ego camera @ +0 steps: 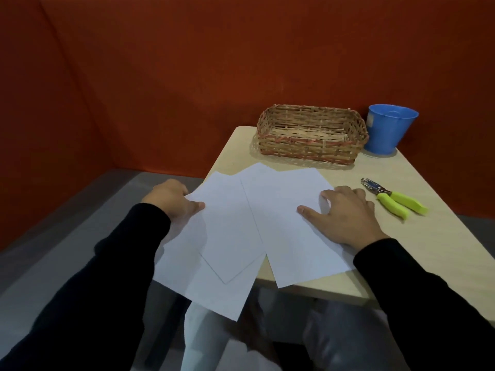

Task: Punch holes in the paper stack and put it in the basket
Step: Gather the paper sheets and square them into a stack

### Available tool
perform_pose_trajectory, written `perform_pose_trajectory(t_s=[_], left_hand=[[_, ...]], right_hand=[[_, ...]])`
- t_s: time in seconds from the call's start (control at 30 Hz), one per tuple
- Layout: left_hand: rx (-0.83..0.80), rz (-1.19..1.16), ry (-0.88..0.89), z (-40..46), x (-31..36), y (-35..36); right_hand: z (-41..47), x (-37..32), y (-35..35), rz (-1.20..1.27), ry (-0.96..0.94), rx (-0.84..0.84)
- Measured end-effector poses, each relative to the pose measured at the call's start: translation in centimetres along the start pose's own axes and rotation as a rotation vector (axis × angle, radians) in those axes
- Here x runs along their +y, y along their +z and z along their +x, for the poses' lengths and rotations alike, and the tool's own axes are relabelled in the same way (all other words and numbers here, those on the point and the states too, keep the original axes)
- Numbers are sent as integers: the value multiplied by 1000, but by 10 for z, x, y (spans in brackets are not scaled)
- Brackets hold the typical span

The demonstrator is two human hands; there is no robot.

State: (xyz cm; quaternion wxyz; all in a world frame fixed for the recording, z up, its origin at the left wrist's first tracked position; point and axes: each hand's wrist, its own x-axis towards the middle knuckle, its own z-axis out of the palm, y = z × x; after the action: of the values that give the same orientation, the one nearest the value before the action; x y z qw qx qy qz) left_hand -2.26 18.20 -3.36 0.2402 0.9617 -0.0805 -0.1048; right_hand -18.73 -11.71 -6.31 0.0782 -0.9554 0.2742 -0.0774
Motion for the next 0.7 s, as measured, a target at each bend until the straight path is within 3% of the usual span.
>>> perform_pose_trajectory(t_s=[0.17, 0.27, 0.37, 0.47, 0.63, 0.7], left_hand=[[-9, -193, -16, -1, 0, -8], [-7, -530, -37, 2, 3, -8], [121, -719, -73, 9, 1, -3], [176, -738, -93, 15, -9, 2], [-263, -351, -70, 13, -23, -22], [-312, -309, -43, 15, -20, -29]], right_hand=[[1, -1, 0, -15, 1, -11], [-2, -5, 1, -20, 0, -13], [-4, -15, 0, -36, 0, -7], [-2, -24, -1, -54, 21, 4], [1, -35, 1, -49, 28, -4], [3, -40, 2, -32, -14, -5]])
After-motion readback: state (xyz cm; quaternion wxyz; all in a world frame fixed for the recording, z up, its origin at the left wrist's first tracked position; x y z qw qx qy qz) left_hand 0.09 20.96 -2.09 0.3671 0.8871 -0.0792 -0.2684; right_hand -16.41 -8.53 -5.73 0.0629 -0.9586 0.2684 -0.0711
